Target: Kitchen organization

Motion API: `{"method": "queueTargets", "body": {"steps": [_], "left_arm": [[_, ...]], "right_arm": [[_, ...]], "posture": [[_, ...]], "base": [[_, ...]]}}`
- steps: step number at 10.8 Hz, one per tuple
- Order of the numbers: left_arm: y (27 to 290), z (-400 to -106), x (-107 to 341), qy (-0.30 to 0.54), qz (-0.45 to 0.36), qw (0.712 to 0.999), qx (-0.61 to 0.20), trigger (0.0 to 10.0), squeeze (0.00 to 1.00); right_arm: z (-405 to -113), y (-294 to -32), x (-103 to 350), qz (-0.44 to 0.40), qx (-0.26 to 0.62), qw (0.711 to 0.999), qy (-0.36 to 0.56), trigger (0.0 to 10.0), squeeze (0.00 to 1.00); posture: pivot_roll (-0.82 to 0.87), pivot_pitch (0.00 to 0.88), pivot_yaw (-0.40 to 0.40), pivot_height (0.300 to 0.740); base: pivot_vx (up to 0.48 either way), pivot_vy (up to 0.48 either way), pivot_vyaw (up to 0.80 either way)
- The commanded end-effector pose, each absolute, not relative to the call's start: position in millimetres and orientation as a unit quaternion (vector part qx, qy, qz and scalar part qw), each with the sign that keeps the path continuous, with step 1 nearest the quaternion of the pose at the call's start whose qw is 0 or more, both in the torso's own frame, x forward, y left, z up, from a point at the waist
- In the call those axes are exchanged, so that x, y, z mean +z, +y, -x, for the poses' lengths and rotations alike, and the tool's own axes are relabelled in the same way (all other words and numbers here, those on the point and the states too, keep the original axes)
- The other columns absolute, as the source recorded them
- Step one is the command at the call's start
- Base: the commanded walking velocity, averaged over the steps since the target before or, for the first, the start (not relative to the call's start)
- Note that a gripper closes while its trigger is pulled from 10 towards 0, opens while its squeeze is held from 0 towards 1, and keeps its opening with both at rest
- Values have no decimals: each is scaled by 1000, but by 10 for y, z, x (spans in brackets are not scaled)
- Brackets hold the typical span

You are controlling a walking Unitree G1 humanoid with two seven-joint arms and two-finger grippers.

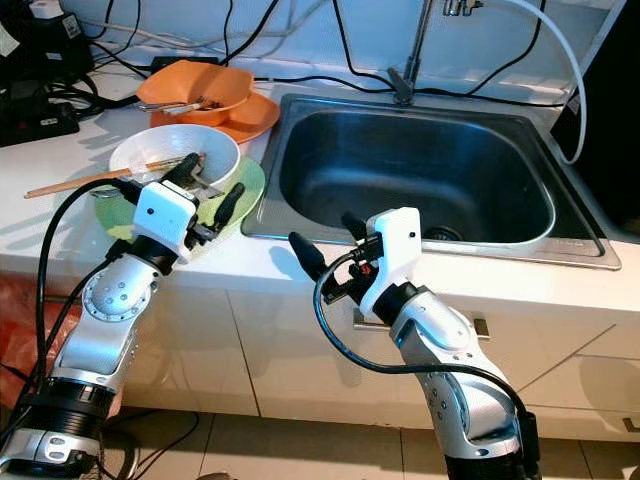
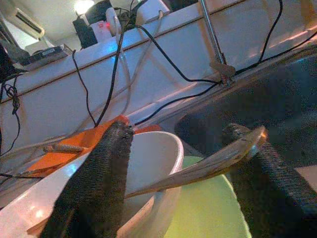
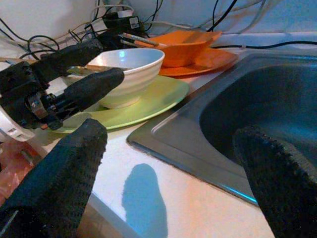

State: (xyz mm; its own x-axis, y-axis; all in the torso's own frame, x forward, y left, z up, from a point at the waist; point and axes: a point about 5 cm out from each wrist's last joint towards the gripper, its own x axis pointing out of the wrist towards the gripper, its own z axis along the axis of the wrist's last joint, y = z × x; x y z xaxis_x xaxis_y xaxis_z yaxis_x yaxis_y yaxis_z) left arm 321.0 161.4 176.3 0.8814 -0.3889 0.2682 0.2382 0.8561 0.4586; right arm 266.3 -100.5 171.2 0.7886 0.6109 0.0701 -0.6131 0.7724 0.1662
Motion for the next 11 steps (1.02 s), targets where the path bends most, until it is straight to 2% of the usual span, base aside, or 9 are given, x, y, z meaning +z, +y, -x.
{"method": "queueTargets", "body": {"steps": [1, 11], "left_arm": [[1598, -3226, 1794, -184, -213, 944, -173, 0, 0], [1514, -3221, 1903, -207, -197, 939, -193, 0, 0]], "right_arm": [[-2644, -1005, 1747, -85, 331, 940, -12, 10000, 0], [-2751, -1094, 1818, -81, 282, 955, -43, 10000, 0]], "posture": [[59, 58, -53, 740], [54, 54, -57, 740]], "base": [[0, 0, 0], [0, 0, 0]]}}
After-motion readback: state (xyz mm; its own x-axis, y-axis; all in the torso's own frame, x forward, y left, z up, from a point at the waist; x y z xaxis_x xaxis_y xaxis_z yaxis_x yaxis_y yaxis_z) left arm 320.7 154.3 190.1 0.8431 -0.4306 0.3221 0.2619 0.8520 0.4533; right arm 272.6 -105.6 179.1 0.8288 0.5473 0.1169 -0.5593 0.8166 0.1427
